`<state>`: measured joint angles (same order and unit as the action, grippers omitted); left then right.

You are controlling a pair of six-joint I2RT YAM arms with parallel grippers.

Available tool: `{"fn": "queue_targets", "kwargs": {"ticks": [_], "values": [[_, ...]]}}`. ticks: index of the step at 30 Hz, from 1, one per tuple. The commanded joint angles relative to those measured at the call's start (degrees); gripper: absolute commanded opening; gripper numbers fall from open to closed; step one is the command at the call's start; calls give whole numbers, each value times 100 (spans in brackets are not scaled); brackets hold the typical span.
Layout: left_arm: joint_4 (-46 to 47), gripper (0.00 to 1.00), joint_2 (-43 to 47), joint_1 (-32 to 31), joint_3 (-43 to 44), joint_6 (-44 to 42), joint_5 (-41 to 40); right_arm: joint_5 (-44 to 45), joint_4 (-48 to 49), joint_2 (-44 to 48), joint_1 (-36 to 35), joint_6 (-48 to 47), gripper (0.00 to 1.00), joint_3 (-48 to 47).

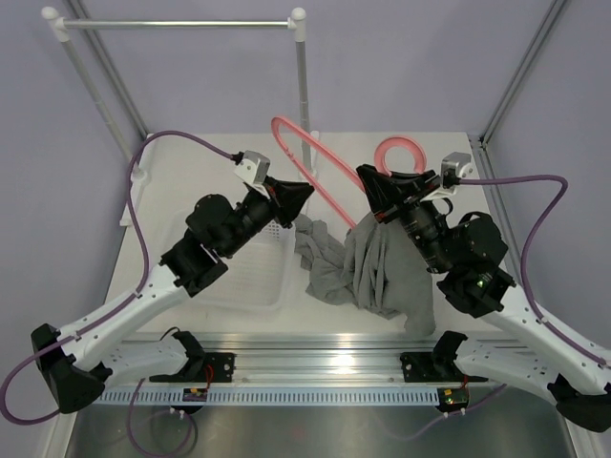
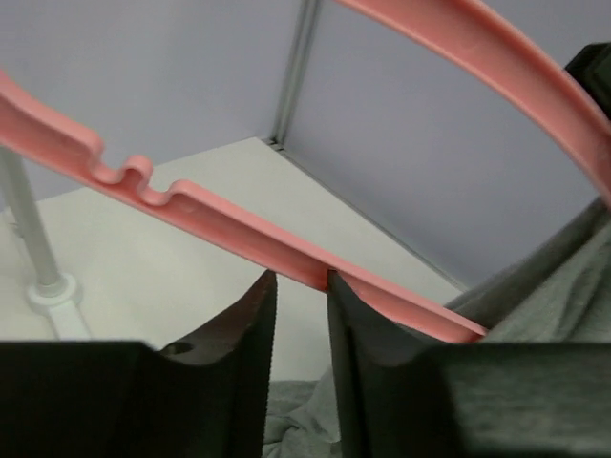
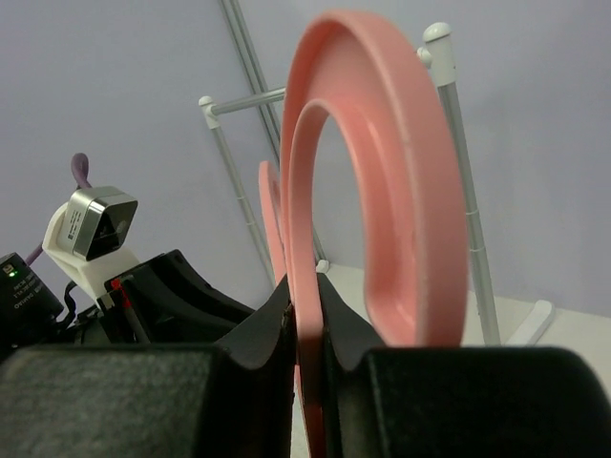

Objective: Remove the t-shirt from the hanger

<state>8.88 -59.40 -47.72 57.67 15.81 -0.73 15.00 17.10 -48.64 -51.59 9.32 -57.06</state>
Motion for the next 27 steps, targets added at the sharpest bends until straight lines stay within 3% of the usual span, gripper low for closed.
{"fn": "queue_targets", "kwargs": {"ticks": [1, 6, 11, 12, 14, 16, 19, 22, 24, 27], "values": [[-27, 2, -203, 26, 324, -307, -839, -410, -39, -303, 167, -299, 1, -490], [113, 0, -563, 53, 464, -482, -1420, -1032, -497, -1031, 641, -449, 2, -1105], [263, 0, -731, 114, 500, -553, -1930, -1869, -296, -1437, 1151, -308, 1, -1185], [263, 5, -714, 149, 482, -527, -1896, -1852, -173, -1490, 1186, -343, 1, -1185], [184, 45, -661, 228, 421, -291, -1668, -1852, -155, -1691, 1318, -361, 1, -1307], [44, 75, -539, 456, 394, 25, -949, -1966, -155, -1832, 1476, -343, 0, -1474], [-123, 79, -232, 633, 359, 247, -113, -2711, -251, -2052, 1994, -151, 0, -1755], [-712, 84, 68, 642, 569, -683, 362, -4336, -847, -2351, 2495, -71, 0, -2308], [-940, 88, 156, 642, 640, -1061, 661, -5247, -1769, -2587, 2549, -465, 0, -2860], [-1580, 90, 192, 642, 1035, -1501, 600, -5927, -2562, -2712, 2549, -703, 0, -3110]]}}
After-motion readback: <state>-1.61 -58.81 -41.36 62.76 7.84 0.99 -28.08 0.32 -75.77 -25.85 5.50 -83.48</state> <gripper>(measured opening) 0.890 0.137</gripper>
